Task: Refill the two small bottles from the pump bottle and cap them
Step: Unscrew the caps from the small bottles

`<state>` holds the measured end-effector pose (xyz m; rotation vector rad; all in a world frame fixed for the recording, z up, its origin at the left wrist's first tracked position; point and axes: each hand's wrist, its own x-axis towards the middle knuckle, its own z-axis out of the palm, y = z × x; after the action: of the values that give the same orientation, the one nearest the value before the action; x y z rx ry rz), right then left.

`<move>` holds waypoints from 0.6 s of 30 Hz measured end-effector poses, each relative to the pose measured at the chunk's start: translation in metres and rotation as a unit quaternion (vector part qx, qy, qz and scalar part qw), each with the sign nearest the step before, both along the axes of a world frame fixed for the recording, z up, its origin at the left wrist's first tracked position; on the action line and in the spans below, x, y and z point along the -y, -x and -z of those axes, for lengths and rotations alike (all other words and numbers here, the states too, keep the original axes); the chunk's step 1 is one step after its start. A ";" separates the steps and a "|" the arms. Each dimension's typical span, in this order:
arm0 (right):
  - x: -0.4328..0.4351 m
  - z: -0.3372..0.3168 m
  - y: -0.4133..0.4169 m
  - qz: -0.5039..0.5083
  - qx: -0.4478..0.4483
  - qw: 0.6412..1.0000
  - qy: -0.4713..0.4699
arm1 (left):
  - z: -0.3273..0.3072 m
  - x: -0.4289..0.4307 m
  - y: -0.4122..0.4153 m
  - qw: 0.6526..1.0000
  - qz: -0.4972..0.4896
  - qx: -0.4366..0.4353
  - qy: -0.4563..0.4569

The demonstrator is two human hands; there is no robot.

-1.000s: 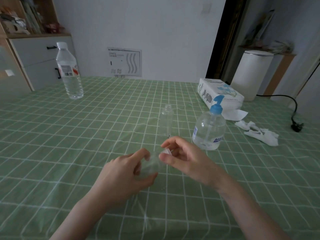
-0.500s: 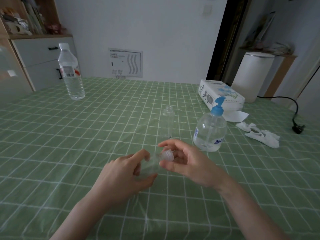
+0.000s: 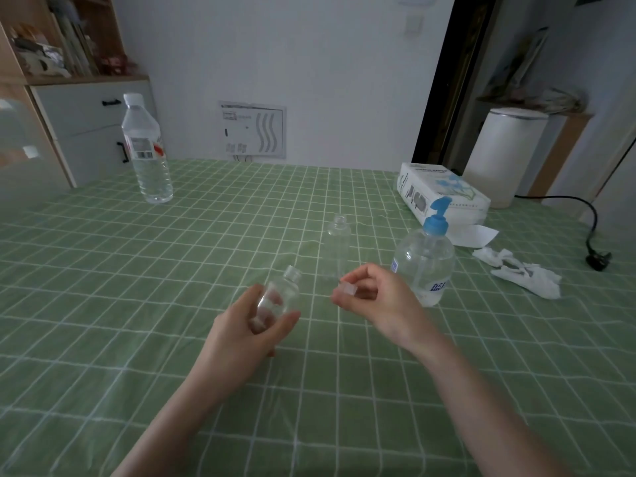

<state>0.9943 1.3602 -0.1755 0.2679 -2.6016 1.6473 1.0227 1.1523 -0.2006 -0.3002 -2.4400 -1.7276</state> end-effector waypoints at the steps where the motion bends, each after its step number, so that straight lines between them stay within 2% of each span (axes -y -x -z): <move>1: 0.004 0.002 0.003 0.008 -0.001 1.000 -0.006 | -0.001 -0.001 0.001 0.999 0.000 0.007 -0.032; 5: 0.018 0.009 0.012 0.037 -0.015 0.998 -0.039 | -0.004 -0.003 0.004 0.995 -0.002 0.022 -0.101; 13: 0.031 0.021 0.017 0.039 -0.034 0.998 -0.043 | -0.005 -0.001 0.004 0.994 0.010 0.017 -0.111; 18: 0.037 0.030 0.017 0.030 -0.046 0.993 -0.108 | -0.003 -0.002 0.004 0.993 0.017 0.016 -0.112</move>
<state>0.9768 1.3236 -0.2059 0.2648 -2.6894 1.3034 1.0187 1.1543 -0.1971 -0.2917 -2.2460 -2.0126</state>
